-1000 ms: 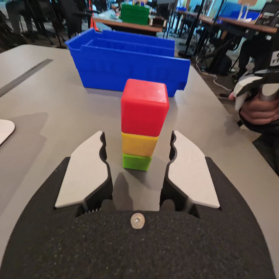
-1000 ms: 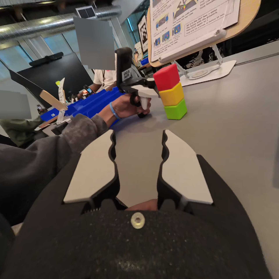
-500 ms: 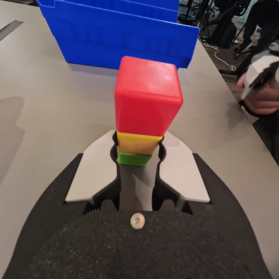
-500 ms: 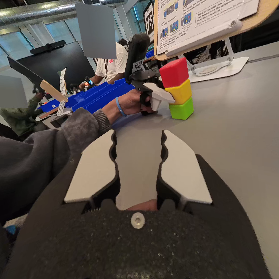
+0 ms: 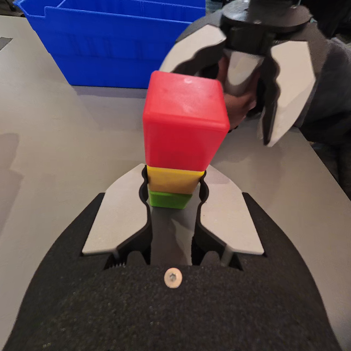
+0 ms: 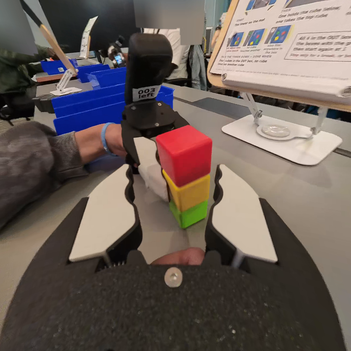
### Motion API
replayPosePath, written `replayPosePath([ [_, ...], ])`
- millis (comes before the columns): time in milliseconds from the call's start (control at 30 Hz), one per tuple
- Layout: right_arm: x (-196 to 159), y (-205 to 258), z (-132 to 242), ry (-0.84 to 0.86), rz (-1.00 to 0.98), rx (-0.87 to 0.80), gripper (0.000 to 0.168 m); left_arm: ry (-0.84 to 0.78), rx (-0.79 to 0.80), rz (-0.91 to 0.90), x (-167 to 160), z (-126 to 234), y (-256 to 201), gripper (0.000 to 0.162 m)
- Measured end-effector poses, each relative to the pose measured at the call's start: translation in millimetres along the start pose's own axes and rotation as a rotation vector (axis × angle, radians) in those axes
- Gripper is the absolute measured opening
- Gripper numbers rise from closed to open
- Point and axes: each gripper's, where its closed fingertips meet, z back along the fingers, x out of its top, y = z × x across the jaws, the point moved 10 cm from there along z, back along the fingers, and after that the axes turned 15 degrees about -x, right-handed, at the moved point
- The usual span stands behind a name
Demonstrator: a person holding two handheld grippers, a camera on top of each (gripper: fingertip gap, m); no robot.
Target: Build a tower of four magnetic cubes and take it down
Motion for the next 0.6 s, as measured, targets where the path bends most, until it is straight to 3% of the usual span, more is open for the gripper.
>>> replayPosePath([
  [167,6.0,-5.0,-30.8,-0.016,0.030,0.076,0.083,0.002,-0.004,-0.003,-0.1,-0.3,-0.4,0.051],
  [267,6.1,-9.4,-34.8,-0.030,0.024,0.118,0.058,0.003,-0.009,-0.001,-0.2,-0.4,-0.3,0.051],
  [600,4.2,-12.0,-33.7,-0.049,0.021,0.148,0.056,0.011,-0.021,-0.001,-0.1,-2.1,-1.0,0.050],
])
